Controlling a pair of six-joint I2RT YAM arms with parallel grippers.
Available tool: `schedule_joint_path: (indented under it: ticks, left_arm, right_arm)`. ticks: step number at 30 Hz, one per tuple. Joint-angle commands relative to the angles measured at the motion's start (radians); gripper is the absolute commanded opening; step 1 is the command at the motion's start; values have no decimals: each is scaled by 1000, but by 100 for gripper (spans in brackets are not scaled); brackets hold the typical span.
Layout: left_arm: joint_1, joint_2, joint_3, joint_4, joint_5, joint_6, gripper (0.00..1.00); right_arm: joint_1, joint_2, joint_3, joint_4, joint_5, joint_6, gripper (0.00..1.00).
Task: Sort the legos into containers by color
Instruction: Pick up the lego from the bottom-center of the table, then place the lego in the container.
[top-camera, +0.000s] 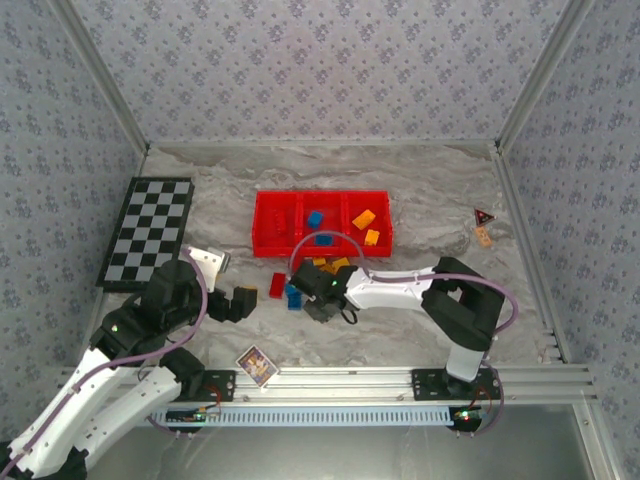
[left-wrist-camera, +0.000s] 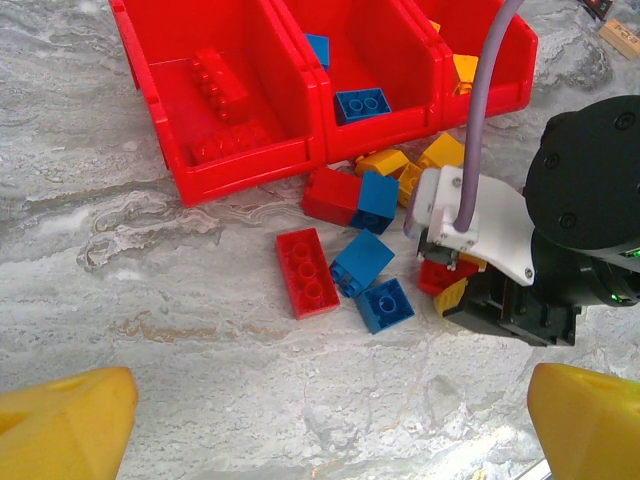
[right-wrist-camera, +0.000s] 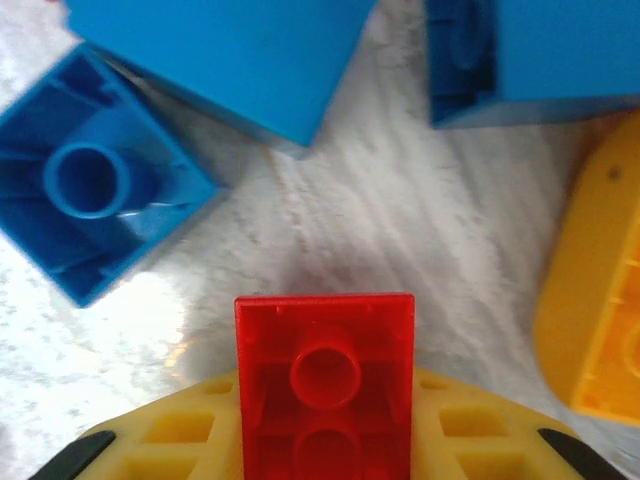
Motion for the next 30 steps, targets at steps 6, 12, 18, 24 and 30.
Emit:
schedule_joint_path:
  ticks: [6,12,18,24,30]
  left_arm:
    - [5,-10,-5,12,5,5,100]
    - [5,-21,-4,12,9,7,100]
    - [5,-35,-6,12,7,7,100]
    - [5,-40,-5,12,7,6,100]
    - [5,-40,-5,14,8,6,100]
  right_arm:
    - [-9,-185,25,-85,120,51,24]
    - [-68,-275,185,-41,76,33,23]
    - [-160,-195,343,50,-6,78,22]
    - [-230,-12,514,61,-125,141,23]
    - [-288,189,723,-3,-287,171,24]
